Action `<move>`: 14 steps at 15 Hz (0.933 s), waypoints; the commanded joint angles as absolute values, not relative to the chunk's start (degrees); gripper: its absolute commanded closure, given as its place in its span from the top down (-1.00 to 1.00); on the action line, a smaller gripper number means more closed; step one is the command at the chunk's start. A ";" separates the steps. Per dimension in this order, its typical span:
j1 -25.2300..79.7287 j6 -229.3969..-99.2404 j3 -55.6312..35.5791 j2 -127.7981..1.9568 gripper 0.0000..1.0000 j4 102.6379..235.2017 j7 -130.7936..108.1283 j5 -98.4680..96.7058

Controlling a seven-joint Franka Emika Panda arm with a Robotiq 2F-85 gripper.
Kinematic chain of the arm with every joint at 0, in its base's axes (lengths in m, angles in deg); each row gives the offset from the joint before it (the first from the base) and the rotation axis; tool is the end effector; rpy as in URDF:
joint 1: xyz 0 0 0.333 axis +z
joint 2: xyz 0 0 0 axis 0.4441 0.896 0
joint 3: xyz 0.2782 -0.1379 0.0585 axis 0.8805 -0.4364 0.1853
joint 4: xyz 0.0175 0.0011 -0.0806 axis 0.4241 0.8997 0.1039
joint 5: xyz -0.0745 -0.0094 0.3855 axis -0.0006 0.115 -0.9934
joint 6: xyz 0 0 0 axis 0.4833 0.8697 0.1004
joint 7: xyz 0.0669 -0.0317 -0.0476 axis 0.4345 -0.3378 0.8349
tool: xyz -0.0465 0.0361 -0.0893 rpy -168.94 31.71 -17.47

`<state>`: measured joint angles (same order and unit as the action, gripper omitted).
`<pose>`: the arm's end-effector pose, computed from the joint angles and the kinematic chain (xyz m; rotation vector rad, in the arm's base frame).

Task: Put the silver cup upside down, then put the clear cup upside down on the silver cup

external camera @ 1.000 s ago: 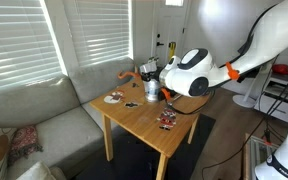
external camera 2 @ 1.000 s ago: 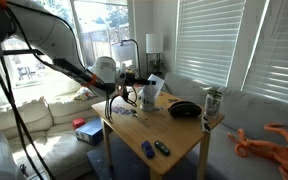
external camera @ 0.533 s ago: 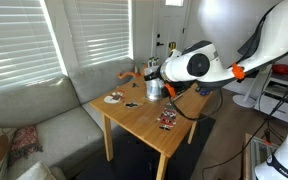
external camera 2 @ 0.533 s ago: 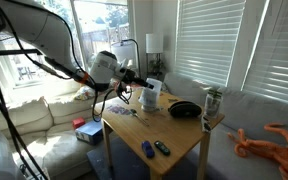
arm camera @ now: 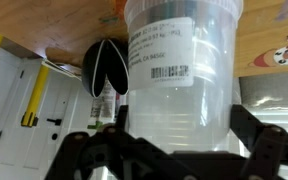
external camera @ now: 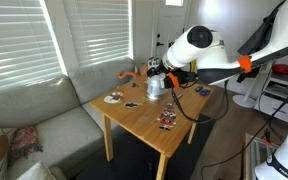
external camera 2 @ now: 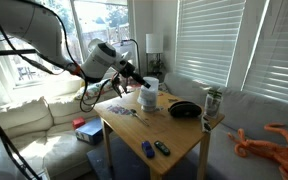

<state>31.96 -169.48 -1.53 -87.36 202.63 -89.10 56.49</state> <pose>0.5284 0.0940 0.4825 2.4918 -0.6973 1.1330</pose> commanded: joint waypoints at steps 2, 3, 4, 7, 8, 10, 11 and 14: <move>31.01 -168.70 -1.37 -88.52 1.00 201.61 -83.48 49.20; 30.97 -169.04 -1.35 -88.32 1.00 201.83 -82.93 48.14; 31.30 -169.76 -1.69 -87.90 1.00 202.38 -80.21 44.21; 31.60 -169.75 -2.18 -86.90 1.00 202.95 -68.37 31.66; 31.45 -169.84 -2.18 -86.80 1.00 202.83 -64.69 27.79; 31.05 -168.76 -1.95 -86.57 1.00 202.47 -58.87 21.56; 30.90 -167.64 -1.77 -86.50 1.00 202.31 -56.29 18.82; 30.31 -163.59 -1.48 -86.52 1.00 201.67 -50.54 14.33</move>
<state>30.97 -167.57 -1.81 -86.34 202.52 -56.36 19.07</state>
